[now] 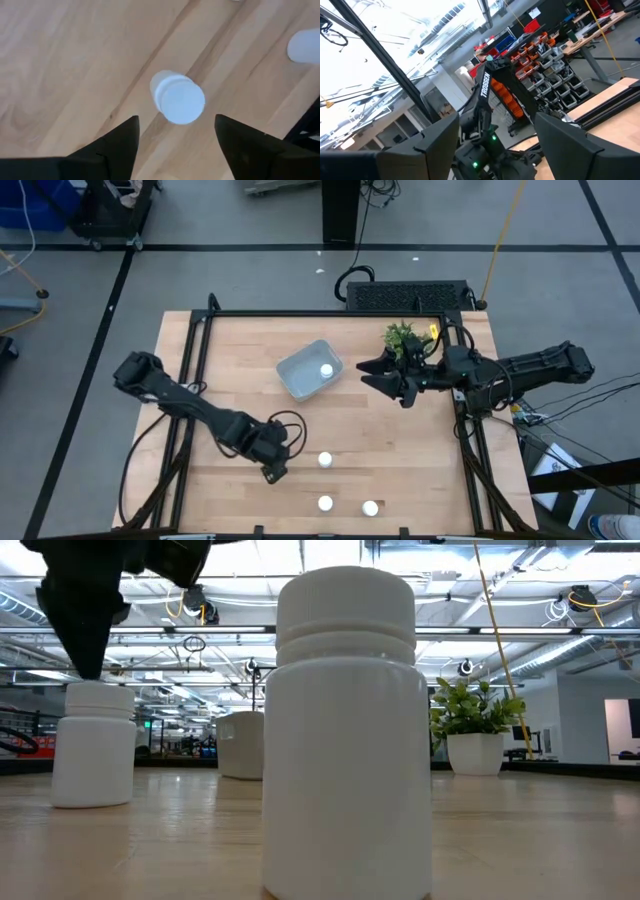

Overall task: Pick and place pill bottles into a basket
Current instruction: Put the white pill bottle into the gray bin

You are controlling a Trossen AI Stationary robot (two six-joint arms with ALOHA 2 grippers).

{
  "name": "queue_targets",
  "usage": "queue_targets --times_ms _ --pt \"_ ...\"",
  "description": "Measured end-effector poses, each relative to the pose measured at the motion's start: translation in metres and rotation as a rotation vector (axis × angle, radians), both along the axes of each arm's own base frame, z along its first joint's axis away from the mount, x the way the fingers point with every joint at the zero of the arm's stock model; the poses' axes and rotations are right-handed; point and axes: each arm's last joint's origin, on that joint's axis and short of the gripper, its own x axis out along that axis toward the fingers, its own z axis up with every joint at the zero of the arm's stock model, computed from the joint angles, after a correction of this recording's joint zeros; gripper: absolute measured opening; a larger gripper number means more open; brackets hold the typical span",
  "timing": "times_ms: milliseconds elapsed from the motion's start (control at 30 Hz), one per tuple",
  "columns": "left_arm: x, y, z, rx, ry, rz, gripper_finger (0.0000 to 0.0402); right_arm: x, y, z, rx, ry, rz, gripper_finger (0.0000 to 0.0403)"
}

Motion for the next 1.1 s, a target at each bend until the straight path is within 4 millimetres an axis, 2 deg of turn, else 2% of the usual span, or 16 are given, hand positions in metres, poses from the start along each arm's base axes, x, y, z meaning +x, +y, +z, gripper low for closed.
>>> queue_targets --times_ms 200,367,733,1000,1100 --pt "0.006 -0.003 0.004 -0.042 -0.08 -0.021 0.0313 0.0 0.0 -0.002 -0.008 0.016 -0.001 0.0256" --pt "0.007 -0.003 0.001 -0.03 -0.069 -0.017 0.0331 0.001 0.0 -0.003 -0.013 0.035 -0.002 0.0256" --pt "0.012 -0.006 -0.015 -0.001 -0.017 -0.043 0.0333 0.001 0.0 -0.003 -0.012 0.03 -0.004 0.0256" --pt "0.017 -0.009 -0.035 0.022 0.05 -0.049 0.0333 0.0 0.0 -0.002 -0.011 0.021 -0.004 0.0256" --pt "0.017 -0.009 -0.036 0.024 0.05 -0.037 0.0333 0.0 0.0 -0.002 -0.009 0.022 -0.003 0.0256"
